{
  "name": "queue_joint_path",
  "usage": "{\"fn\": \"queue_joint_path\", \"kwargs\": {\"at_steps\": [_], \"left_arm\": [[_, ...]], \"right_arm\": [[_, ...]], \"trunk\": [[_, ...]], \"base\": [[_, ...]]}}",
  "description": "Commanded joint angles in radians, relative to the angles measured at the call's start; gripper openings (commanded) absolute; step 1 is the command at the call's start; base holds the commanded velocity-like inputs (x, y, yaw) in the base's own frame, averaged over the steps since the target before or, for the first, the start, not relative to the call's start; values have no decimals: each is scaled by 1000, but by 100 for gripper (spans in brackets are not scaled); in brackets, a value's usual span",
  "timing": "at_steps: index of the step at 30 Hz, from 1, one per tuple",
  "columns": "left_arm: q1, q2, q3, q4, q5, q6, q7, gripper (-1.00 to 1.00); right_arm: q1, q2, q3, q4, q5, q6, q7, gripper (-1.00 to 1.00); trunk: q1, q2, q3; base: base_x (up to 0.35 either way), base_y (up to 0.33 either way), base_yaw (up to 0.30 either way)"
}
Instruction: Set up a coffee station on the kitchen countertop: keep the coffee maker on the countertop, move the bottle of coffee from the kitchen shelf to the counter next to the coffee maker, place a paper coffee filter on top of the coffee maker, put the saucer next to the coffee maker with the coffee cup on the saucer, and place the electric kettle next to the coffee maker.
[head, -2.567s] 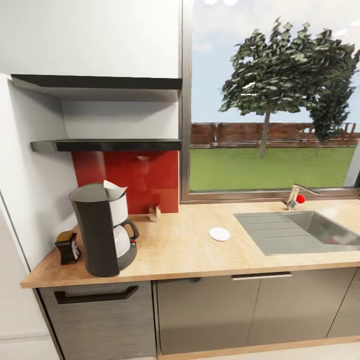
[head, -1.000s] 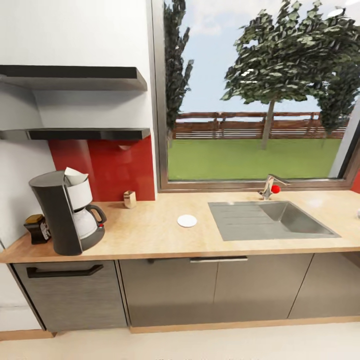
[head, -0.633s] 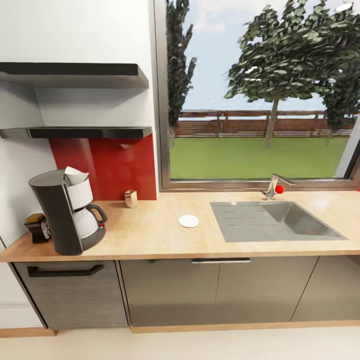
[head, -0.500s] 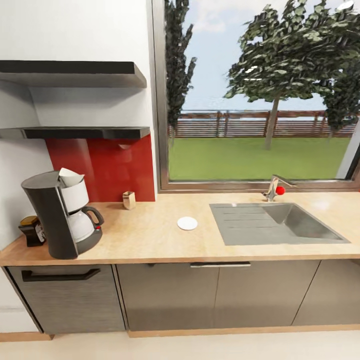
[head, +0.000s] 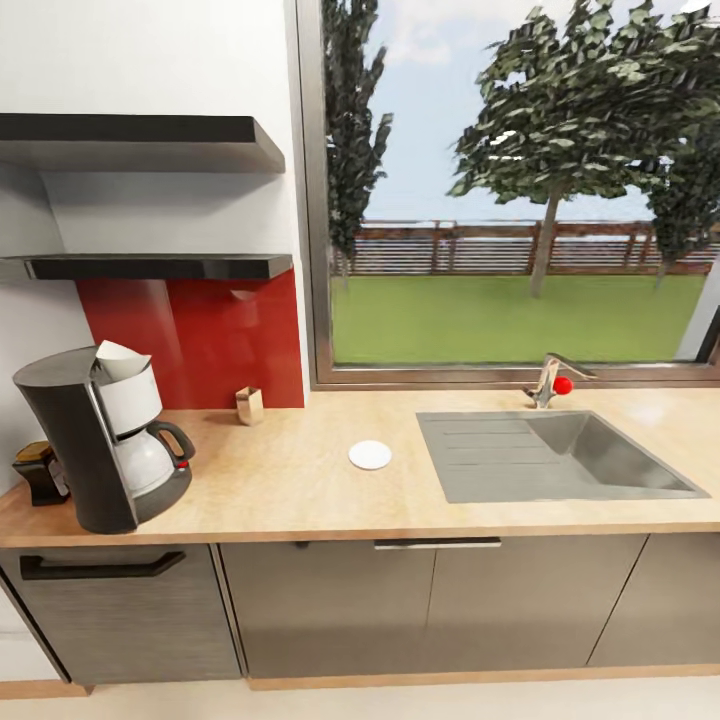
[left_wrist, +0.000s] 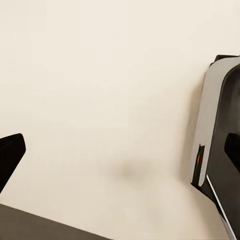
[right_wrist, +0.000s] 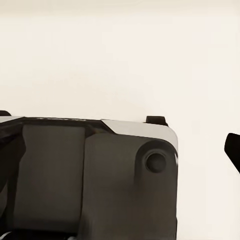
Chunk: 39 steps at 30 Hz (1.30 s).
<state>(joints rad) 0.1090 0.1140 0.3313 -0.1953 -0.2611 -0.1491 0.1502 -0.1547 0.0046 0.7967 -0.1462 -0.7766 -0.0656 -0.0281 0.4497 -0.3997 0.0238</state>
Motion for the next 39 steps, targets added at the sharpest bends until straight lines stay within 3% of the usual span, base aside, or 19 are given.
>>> {"fn": "queue_joint_path", "kwargs": {"at_steps": [1, 12, 21, 25, 27, 33, 36, 39], "left_arm": [[0, 0, 6, -1, -10, -3, 2, 100], [-2, -6, 5, -3, -10, -64, -7, 100], [-8, -30, -3, -7, -17, -77, -11, 100], [-54, -30, -4, -49, -17, -130, -11, 100], [-78, -30, -4, -69, -17, -152, -11, 100], [-164, -32, 0, -158, -12, -198, -10, 100], [-189, -39, 1, -190, -10, -276, -11, 100], [-203, -58, 0, -205, -10, -399, -11, 100]], "right_arm": [[0, 0, 8, 0, -10, -3, -3, 100], [0, 2, 7, -1, -13, -3, -5, 100], [0, 4, 5, -4, -16, -4, -4, 100], [-1, 3, 2, -19, -18, -18, -5, 100], [-1, -1, 1, -34, -18, -44, -5, 100], [-6, -6, -2, -80, -18, -222, -7, 100], [-17, -6, -2, -98, -17, -315, -7, 100], [-35, -6, -2, -122, -17, -414, -6, 100]], "trunk": [[0, 0, 0], [0, 0, 0], [0, 0, 0], [0, 0, 0], [0, 0, 0], [0, 0, 0], [0, 0, 0], [0, 0, 0]], "base": [[3, -1, 0], [0, 0, 0], [0, 0, 0], [0, 0, 0], [0, 0, 0], [0, 0, 0], [0, 0, 0], [0, 0, 0]]}}
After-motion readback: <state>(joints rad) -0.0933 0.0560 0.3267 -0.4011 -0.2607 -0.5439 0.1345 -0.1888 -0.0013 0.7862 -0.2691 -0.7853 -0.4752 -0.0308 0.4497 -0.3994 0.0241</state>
